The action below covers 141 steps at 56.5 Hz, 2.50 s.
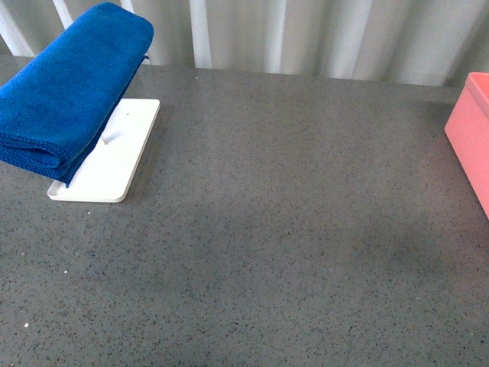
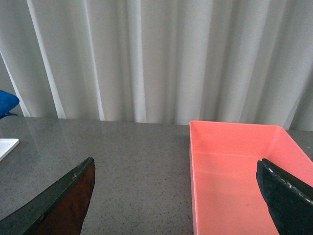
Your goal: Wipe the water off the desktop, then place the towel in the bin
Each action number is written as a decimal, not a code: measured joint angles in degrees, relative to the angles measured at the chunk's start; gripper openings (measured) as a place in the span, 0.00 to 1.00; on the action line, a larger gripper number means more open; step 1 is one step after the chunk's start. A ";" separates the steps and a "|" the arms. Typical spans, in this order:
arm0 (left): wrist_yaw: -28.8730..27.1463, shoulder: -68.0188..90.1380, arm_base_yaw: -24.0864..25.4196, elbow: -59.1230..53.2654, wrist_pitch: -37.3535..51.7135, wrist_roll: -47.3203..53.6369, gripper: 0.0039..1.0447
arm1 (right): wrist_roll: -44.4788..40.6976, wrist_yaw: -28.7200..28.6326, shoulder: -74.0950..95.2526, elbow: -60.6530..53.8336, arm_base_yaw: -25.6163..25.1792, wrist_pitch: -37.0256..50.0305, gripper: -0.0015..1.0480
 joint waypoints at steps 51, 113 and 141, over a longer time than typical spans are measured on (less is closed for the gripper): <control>0.00 0.00 0.00 0.00 0.00 -0.02 0.94 | 0.00 0.00 0.00 -0.02 0.00 0.00 0.93; -6.80 105.92 -2.49 84.41 -15.37 9.35 0.94 | 0.00 0.00 -0.02 -0.02 0.00 0.00 0.93; -6.84 119.51 -2.89 94.36 -22.53 4.00 0.94 | 0.00 0.00 -0.02 -0.02 0.00 0.00 0.93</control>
